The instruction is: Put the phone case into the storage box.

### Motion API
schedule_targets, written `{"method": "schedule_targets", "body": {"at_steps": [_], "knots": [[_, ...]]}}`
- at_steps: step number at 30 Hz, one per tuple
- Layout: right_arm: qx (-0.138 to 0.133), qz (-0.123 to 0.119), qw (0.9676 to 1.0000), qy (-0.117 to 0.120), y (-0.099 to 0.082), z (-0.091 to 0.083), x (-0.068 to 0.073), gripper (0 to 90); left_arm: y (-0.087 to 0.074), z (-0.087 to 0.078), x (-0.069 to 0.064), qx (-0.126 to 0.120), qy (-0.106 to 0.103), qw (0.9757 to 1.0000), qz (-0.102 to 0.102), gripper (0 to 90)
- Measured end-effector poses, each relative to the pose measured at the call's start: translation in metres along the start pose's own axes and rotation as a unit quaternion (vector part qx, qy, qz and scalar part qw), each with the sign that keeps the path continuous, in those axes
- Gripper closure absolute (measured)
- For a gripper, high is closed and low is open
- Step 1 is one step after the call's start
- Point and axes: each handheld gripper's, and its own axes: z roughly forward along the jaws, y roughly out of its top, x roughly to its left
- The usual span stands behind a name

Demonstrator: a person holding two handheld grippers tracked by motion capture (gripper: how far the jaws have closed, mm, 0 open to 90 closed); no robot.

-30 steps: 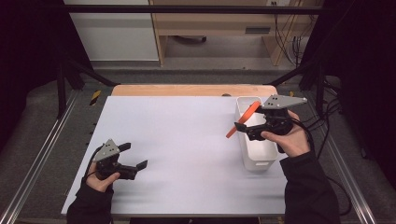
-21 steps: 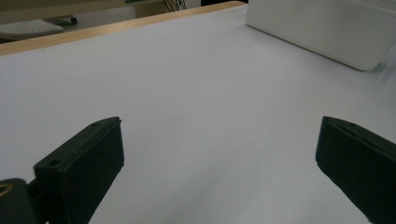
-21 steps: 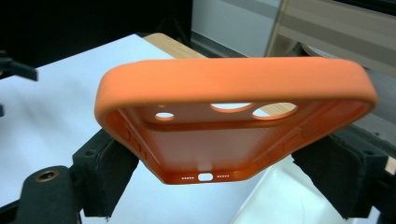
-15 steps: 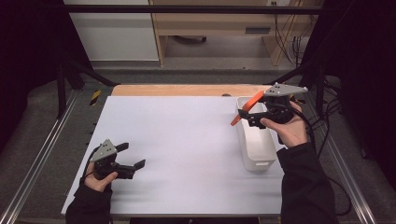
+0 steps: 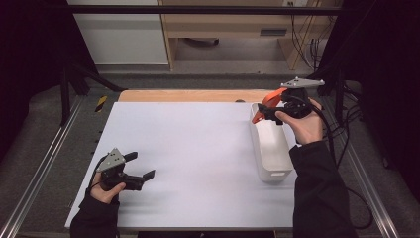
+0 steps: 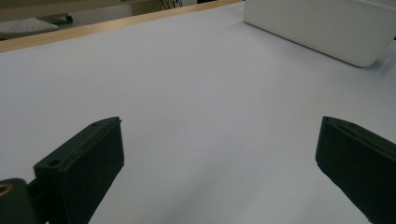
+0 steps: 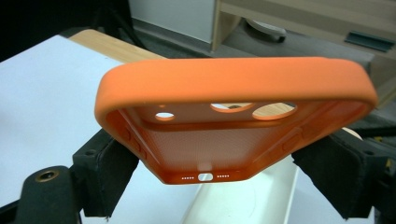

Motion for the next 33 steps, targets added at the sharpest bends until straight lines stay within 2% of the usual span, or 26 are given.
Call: {"method": "schedule_targets", "body": {"at_steps": [5,14,21,27,33], "knots": [[0.01,0.022,0.9995,-0.021,0.002,0.008,-0.007,15.9,0.0,0.0,0.0,0.001,-0.001,1.0,0.001,0.8],[0.017,0.038,0.9982,-0.044,0.007,0.021,-0.014,15.8,-0.001,0.002,0.0,0.002,-0.004,1.0,0.001,0.8],[0.024,0.055,0.9957,-0.071,0.01,0.036,-0.018,15.8,-0.001,0.003,-0.001,0.004,-0.006,1.0,0.003,0.8],[0.027,0.062,0.9937,-0.089,0.012,0.043,-0.022,15.8,0.0,0.003,-0.001,0.004,-0.008,1.0,0.004,0.8],[0.031,0.067,0.9926,-0.095,0.013,0.05,-0.025,15.7,-0.001,0.004,-0.001,0.006,-0.008,0.9999,0.005,0.8]]}}
